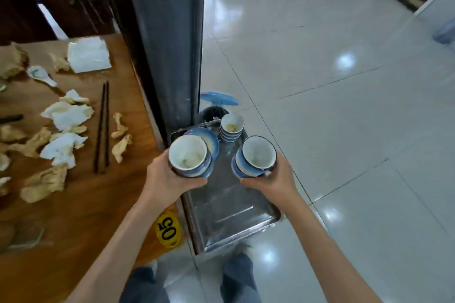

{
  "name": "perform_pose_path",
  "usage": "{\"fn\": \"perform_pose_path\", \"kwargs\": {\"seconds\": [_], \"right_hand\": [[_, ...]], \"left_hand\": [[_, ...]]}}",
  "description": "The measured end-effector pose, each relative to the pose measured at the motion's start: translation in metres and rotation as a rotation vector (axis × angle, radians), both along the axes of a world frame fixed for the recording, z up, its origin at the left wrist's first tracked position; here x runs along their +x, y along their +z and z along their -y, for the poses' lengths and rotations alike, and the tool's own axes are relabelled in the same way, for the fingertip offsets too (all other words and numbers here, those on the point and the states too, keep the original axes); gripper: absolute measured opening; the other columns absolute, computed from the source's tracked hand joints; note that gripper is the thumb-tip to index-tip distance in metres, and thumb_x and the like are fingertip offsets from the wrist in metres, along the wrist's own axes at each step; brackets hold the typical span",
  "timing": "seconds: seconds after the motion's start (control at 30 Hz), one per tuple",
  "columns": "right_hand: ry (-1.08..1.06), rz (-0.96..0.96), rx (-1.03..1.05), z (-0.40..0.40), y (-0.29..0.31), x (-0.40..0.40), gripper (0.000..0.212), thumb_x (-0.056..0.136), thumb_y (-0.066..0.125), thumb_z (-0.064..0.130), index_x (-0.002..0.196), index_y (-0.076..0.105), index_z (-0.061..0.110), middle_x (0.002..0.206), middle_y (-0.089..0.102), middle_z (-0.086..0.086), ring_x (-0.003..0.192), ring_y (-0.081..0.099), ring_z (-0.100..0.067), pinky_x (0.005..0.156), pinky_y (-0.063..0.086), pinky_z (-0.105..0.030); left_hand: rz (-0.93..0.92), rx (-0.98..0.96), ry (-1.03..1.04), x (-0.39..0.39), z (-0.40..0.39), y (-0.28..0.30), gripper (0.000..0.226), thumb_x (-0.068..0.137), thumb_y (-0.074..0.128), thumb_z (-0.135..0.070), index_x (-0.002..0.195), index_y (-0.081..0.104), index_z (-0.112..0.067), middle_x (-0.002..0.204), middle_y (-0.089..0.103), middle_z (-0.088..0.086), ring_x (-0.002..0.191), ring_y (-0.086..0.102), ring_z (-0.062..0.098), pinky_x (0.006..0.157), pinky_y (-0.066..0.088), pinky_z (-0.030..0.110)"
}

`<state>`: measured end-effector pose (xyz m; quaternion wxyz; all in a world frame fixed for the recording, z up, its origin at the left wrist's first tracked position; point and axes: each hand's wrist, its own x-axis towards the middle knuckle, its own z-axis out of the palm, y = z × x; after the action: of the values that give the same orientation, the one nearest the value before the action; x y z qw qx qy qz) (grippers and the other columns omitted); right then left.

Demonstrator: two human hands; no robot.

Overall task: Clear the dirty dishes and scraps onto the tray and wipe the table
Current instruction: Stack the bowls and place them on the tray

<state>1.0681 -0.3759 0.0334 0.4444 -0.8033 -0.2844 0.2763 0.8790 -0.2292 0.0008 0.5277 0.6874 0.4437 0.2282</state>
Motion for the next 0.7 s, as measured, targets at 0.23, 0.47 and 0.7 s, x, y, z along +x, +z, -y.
{"fn": "perform_pose_path", "kwargs": {"seconds": [0.23, 0.47, 0.7], "right_hand": [[0.156, -0.022, -0.083, -0.001, -0.065, 0.063, 0.062, 0.046, 0.088, 0.007, 0.091, 0.057, 0.037, 0.085, 0.064, 0.020, 0.079, 0.059, 0.010, 0.065, 0.045, -0.009], [0.224, -0.079, -0.152, -0.010, -0.155, 0.089, 0.061, 0.048, 0.087, 0.003, 0.090, 0.054, 0.035, 0.084, 0.062, 0.020, 0.074, 0.054, 0.020, 0.058, 0.040, 0.000], [0.267, -0.062, -0.200, -0.036, -0.245, 0.089, 0.062, 0.039, 0.083, 0.021, 0.088, 0.052, 0.042, 0.083, 0.062, 0.027, 0.079, 0.056, 0.014, 0.060, 0.041, -0.005]], "left_hand": [[0.033, -0.093, 0.203, 0.049, 0.044, -0.057, 0.076, 0.035, 0.095, -0.020, 0.096, 0.056, -0.043, 0.093, 0.065, -0.024, 0.090, 0.060, -0.006, 0.076, 0.046, 0.016], [-0.032, -0.112, 0.358, 0.074, 0.059, -0.140, 0.067, 0.039, 0.094, -0.018, 0.089, 0.056, -0.043, 0.083, 0.064, -0.026, 0.080, 0.057, -0.017, 0.062, 0.041, 0.003], [-0.107, -0.074, 0.410, 0.081, 0.046, -0.231, 0.071, 0.038, 0.094, -0.020, 0.093, 0.055, -0.041, 0.084, 0.060, -0.027, 0.078, 0.052, -0.025, 0.060, 0.037, -0.002]]}}
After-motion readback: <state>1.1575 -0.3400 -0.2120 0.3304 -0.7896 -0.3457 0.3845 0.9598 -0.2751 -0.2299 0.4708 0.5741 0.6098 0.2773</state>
